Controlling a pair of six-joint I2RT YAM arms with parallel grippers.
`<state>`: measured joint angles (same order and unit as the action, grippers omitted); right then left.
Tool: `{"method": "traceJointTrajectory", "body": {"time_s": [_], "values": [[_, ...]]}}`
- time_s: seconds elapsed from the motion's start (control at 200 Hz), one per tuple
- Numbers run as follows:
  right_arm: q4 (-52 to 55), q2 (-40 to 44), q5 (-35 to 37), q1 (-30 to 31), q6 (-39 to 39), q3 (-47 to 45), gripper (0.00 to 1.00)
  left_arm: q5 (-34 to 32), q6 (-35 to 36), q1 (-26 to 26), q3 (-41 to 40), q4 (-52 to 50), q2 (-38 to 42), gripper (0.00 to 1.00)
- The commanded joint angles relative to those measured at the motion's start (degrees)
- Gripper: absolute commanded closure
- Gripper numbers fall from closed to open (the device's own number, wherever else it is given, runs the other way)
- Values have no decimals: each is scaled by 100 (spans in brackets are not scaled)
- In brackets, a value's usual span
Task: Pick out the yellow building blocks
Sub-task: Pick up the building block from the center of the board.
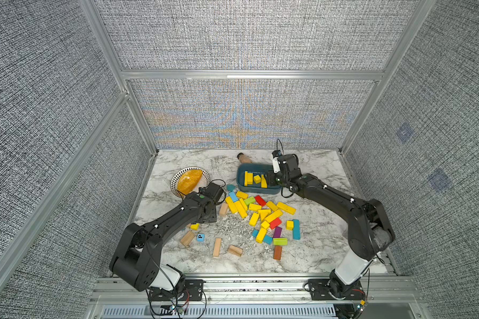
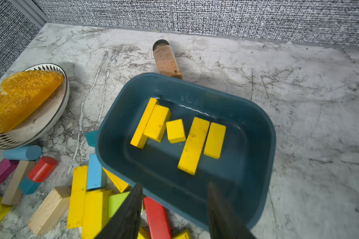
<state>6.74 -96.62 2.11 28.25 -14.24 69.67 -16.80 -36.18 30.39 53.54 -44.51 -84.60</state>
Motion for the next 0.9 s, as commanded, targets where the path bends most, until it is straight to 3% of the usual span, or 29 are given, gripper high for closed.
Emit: {"method": "traceJointTrajectory", "body": {"time_s": [0.0,0.576,0.896], "values": [[-293,311,117,14,-183,-417,48,-225,188,-48,32,16,-172,41],[-320,654,191,18,-220,-836,48,183,445,-585,249,399,-1197,42],[-277,759,216,16,-193,-919,48,552,348,-777,-30,585,-1144,40]]}}
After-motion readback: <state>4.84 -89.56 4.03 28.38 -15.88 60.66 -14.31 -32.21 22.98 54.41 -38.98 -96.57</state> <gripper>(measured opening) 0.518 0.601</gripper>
